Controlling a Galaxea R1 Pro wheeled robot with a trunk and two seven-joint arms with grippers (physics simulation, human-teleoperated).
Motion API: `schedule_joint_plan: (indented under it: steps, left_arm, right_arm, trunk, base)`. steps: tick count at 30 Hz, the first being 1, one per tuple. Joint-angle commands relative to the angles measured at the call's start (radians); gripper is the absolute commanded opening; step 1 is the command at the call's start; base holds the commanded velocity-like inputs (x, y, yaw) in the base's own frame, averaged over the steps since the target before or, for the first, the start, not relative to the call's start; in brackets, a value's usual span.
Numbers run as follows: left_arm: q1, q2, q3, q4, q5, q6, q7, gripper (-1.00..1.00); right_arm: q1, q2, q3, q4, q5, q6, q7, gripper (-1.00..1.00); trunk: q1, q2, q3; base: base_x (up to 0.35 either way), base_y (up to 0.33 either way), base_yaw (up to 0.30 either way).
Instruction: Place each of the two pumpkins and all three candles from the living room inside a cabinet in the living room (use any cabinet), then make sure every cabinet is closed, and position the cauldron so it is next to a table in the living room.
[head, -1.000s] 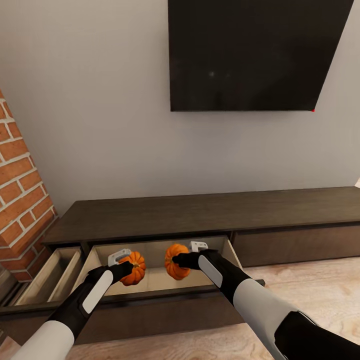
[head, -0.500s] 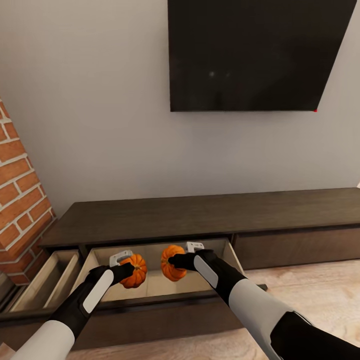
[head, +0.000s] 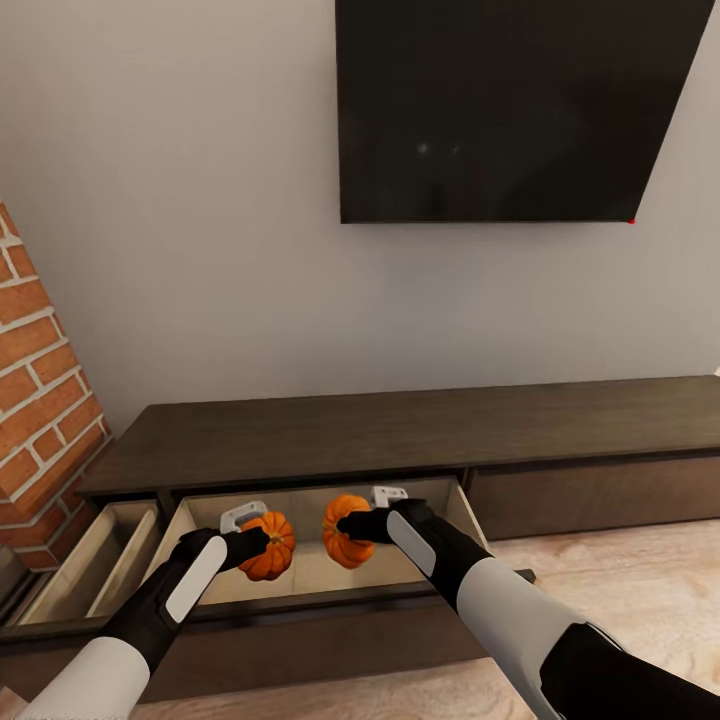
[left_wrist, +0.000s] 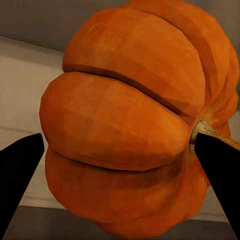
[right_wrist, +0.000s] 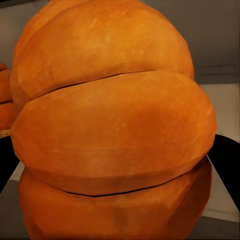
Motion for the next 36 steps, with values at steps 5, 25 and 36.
schedule_joint_plan:
  steps: [5,25,36]
  left_arm:
    - [-0.002,0.003,-0.003,-0.002,0.01,0.002,0.011,-1.0]
    - [-0.001,0.001,-0.002,0.003,0.01,0.001,0.017,-1.0]
    - [-0.001,0.001,-0.003,0.004,0.01,-0.004,0.016,-1.0]
  right_arm:
    - [-0.001,-0.001,0.006,-0.002,-0.011,0.014,-0.02,-1.0]
    - [-0.001,0.001,0.006,-0.002,-0.011,0.016,-0.041,-1.0]
    - [-0.001,0.001,0.006,-0.002,-0.011,0.015,-0.041,-1.0]
  trunk:
    - [0.0,0.0,-0.001]
    - [0.006,-0.004,-0.055]
    - [0.009,-0.005,-0.078]
  base:
    - [0.0,0.0,0.0]
    - [0.0,0.0,0.0]
    - [0.0,0.0,0.0]
